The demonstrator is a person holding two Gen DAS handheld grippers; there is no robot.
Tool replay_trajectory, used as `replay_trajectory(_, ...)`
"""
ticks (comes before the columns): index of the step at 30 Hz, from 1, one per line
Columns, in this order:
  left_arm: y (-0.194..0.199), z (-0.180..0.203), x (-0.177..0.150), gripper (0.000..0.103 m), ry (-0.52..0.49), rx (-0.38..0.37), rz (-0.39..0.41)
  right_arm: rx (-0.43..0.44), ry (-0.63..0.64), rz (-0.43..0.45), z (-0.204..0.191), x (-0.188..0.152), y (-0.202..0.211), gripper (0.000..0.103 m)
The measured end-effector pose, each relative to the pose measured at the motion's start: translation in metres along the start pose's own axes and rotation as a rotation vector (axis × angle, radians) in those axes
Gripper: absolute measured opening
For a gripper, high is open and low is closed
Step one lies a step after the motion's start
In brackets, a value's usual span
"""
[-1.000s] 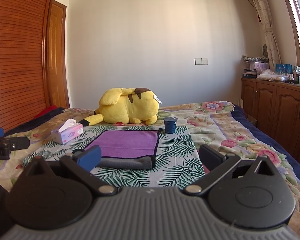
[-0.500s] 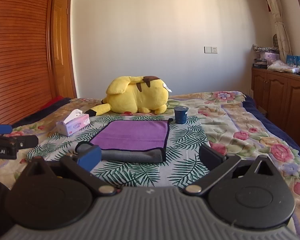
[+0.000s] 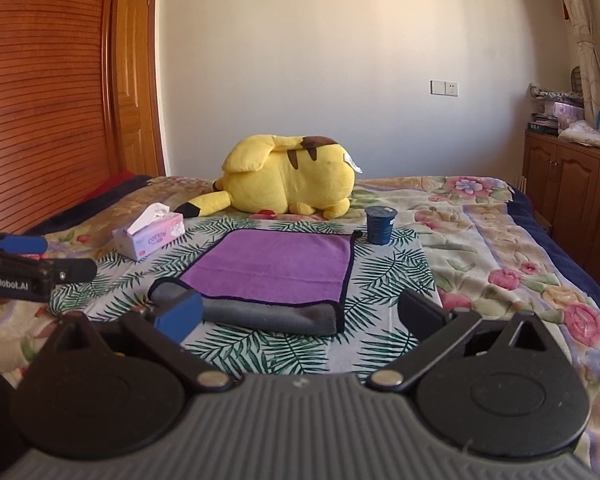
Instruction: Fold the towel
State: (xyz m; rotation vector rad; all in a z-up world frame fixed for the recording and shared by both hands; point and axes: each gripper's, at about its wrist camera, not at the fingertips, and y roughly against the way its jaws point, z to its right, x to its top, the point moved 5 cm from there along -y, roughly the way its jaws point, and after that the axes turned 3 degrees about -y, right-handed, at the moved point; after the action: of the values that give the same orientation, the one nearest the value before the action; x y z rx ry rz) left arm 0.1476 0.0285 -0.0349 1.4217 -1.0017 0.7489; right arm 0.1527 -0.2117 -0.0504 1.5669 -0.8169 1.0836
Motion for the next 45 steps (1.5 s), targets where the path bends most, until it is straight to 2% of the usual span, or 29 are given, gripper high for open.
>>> replay_trajectory(15, -0.064, -0.029, 0.016, 0.085, -0.019, -0.068, -0.05, 0.014, 0.013, -0.067, 0.011, 0.013, -0.057, 0.103)
replay_trajectory(20, -0.088, -0.035, 0.011, 0.074, -0.008, -0.085, -0.086, 0.022, 0.007, -0.105, 0.012, 0.011, -0.076, 0.103)
replay_trajectory(30, -0.135, -0.04, 0.001, 0.067, 0.008, -0.1, -0.139, 0.026, 0.036, -0.179, 0.012, 0.003, -0.109, 0.103)
replay_trajectory(33, -0.15, -0.043, -0.002, 0.057, -0.002, -0.091, -0.176, 0.03, 0.045, -0.192, 0.012, 0.003, -0.12, 0.103)
replay_trajectory(37, -0.165, -0.048, -0.008, 0.054, 0.008, -0.089, -0.206, 0.038, 0.053, -0.212, 0.012, 0.002, -0.135, 0.103)
replay_trajectory(40, -0.174, -0.051, -0.013, 0.046, 0.008, -0.089, -0.229, 0.043, 0.06, -0.231, 0.013, -0.002, -0.146, 0.102)
replay_trajectory(45, -0.19, -0.056, -0.02, 0.036, 0.015, -0.09, -0.257, 0.054, 0.06, -0.273, 0.012, -0.008, -0.162, 0.092)
